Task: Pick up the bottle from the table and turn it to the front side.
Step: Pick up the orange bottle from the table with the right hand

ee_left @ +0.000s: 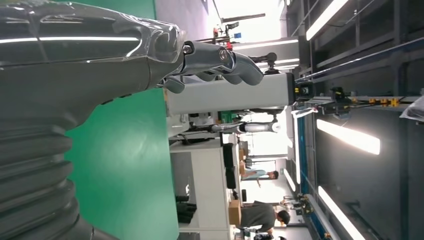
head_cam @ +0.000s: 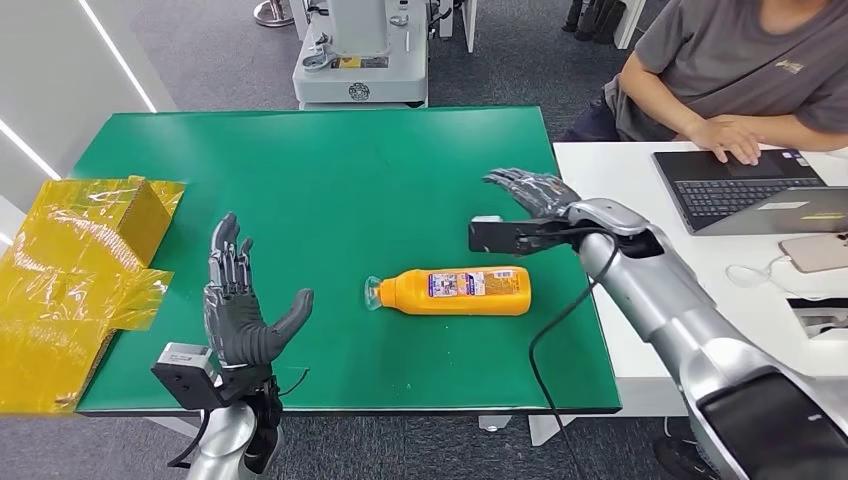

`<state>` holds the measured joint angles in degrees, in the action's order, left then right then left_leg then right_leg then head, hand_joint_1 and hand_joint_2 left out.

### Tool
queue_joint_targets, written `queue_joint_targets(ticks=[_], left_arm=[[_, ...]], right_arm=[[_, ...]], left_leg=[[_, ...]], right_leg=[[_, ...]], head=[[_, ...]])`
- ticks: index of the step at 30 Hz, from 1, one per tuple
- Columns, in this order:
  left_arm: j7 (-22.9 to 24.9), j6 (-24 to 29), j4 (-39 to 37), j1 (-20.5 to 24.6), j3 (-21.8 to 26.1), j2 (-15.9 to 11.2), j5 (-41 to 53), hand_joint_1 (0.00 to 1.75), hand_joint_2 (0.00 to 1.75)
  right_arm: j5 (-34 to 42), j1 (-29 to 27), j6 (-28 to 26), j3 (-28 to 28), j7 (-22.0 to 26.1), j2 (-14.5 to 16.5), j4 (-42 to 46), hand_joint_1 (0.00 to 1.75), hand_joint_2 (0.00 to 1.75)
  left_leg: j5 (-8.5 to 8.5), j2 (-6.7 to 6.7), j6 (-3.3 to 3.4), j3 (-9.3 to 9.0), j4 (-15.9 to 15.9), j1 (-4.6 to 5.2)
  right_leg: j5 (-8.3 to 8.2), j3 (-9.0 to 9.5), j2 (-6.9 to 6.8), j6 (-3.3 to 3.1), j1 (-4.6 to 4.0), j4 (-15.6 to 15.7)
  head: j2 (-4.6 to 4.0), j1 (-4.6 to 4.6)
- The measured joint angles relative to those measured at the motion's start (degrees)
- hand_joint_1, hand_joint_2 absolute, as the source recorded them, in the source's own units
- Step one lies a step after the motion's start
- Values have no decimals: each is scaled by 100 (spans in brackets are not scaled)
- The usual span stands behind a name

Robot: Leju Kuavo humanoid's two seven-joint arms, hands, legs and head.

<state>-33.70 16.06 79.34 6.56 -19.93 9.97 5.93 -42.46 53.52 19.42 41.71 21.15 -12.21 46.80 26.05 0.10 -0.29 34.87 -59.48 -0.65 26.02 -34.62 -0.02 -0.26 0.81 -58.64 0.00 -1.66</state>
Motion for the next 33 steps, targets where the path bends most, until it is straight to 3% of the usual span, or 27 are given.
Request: queue_joint_targets(ticks=[6,14,22,33], left_arm=[[12,1,0,-17,0,2,2,0,175],[38,10,0,-47,0,-7,14,0,175],[-47,97,-99,-13,0,-40,-92,0,175],[-84,153,-383,193,-53,-61,-256,0,175]], right_arm=[[160,414,95,361,85,364,-773,0,175],[445,502,320,689,377,669,-1387,0,175],[738,368,570,1087,576,876,-1955,0,175],[944,-57,254,1243,531,939,-2371,0,175]], left_leg=[[0,-18,0,8,1,0],[1,-18,1,8,-1,2],[1,-17,1,6,0,1],[1,-13,1,0,-2,1]], right_leg=[[1,1,-20,1,-1,2],[1,0,-20,1,1,6],[1,0,-19,1,0,5],[1,3,-16,1,1,8]], head=[[0,2],[1,2],[1,1],[1,2]])
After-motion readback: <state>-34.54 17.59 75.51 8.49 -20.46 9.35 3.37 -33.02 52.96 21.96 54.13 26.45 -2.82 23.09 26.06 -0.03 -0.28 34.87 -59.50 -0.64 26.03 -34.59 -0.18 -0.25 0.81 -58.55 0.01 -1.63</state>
